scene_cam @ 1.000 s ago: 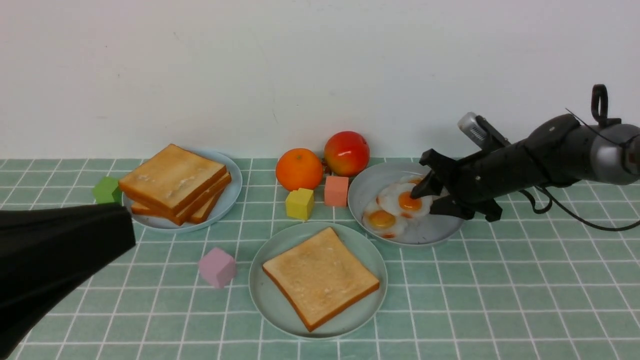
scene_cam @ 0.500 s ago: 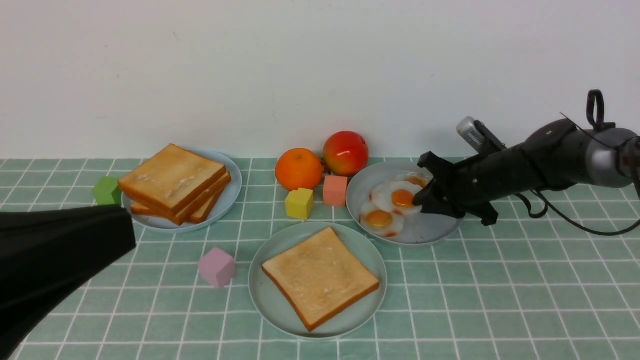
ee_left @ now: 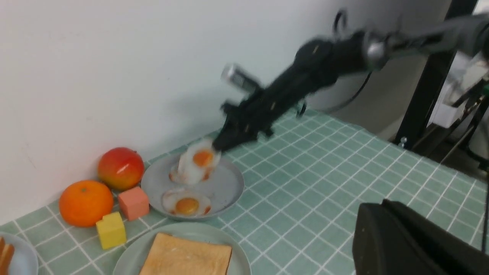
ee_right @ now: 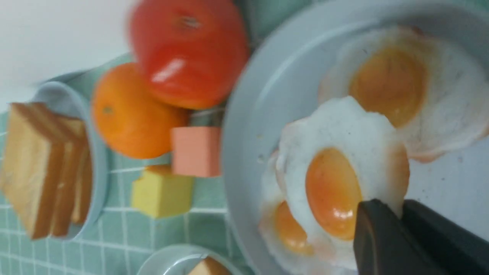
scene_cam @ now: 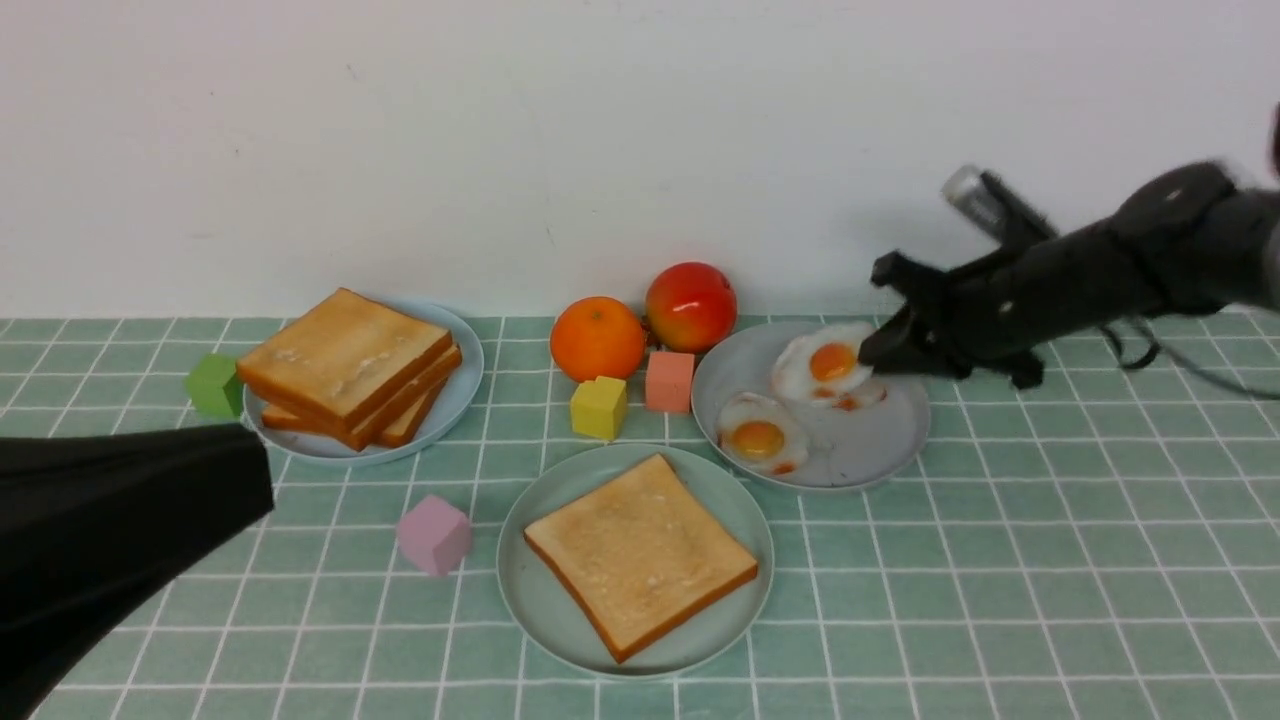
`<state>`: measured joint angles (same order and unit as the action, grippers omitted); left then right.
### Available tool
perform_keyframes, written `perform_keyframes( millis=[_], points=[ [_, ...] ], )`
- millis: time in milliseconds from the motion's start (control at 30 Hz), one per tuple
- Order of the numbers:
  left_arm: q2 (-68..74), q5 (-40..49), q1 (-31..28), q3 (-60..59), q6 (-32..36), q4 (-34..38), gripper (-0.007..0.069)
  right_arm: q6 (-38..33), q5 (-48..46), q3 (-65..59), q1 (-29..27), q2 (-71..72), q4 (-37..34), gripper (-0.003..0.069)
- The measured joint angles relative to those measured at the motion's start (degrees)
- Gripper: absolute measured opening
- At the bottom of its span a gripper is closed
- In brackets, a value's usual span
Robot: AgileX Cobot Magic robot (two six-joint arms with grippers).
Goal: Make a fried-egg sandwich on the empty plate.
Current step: Use the right arm to place the fried egg on the slice of bread in the middle
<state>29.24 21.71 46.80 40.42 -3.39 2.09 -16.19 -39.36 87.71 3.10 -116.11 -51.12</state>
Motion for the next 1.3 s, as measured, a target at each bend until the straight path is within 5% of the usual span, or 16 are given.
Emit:
perform_keyframes(
  millis=[300, 433, 667, 1033, 1300],
  points=[
    [0.06, 6.58, 0.0, 0.0, -5.28, -5.94, -0.0014, -0.87, -9.62, -5.2, 1.11, 13.78, 4.66, 0.0038],
    [0.06, 7.41, 0.0, 0.0, -11.98, -12.18, -0.0013, -1.66, -10.39, -12.2, 7.83, 19.96, 3.84, 0.0031],
    [0.06, 8.03, 0.0, 0.0, -19.44, -17.77, -0.0013, -4.77, -3.88, -17.73, 20.17, 17.44, -4.49, 0.0024],
    [0.06, 9.99, 0.0, 0.0, -20.77, -17.9, -0.0013, -15.15, 0.44, -17.75, 21.49, 7.67, -24.79, 0.002],
    [0.06, 9.99, 0.0, 0.0, -20.77, -17.84, -0.0013, -16.94, 1.35, -17.8, 21.49, 6.43, -27.32, 0.0044]
  ],
)
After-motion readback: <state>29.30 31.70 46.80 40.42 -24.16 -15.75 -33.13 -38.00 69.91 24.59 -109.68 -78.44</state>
